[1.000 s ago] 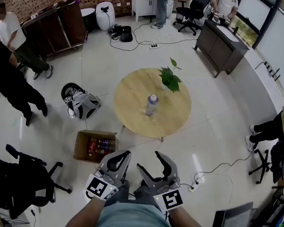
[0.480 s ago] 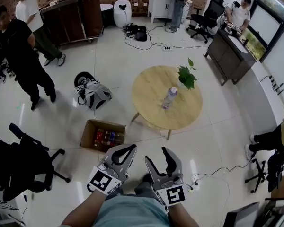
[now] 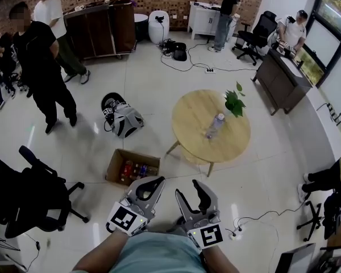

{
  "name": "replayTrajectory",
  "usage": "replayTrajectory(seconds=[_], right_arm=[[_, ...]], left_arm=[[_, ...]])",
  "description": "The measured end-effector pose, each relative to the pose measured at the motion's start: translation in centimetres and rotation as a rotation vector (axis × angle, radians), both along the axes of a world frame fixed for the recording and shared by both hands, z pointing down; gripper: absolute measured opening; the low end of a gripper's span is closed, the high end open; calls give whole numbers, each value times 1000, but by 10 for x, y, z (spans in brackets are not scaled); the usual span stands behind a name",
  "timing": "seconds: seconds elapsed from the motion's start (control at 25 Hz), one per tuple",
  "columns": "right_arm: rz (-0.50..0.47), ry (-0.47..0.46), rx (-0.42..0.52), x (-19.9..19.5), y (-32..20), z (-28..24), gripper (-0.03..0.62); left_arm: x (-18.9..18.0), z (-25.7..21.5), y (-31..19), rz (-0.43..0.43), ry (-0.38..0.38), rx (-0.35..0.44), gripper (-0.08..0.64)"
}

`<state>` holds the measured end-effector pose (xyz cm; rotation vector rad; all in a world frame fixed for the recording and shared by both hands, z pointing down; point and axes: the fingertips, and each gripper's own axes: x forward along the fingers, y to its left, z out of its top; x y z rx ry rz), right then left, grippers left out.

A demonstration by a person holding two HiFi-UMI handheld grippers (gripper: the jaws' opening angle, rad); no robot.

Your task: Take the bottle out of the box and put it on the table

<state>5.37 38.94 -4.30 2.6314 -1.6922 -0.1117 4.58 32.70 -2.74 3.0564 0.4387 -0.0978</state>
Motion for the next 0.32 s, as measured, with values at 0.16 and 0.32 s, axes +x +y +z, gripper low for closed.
replayTrajectory(seconds=[0.16,0.32], right_arm=[[-17,12,28,-1,-1,-7,203],[-33,22,35,2,5,-12,190]], left_arm=[[0,1,7,5,1,2,11],[3,-1,19,11,3,-2,11]])
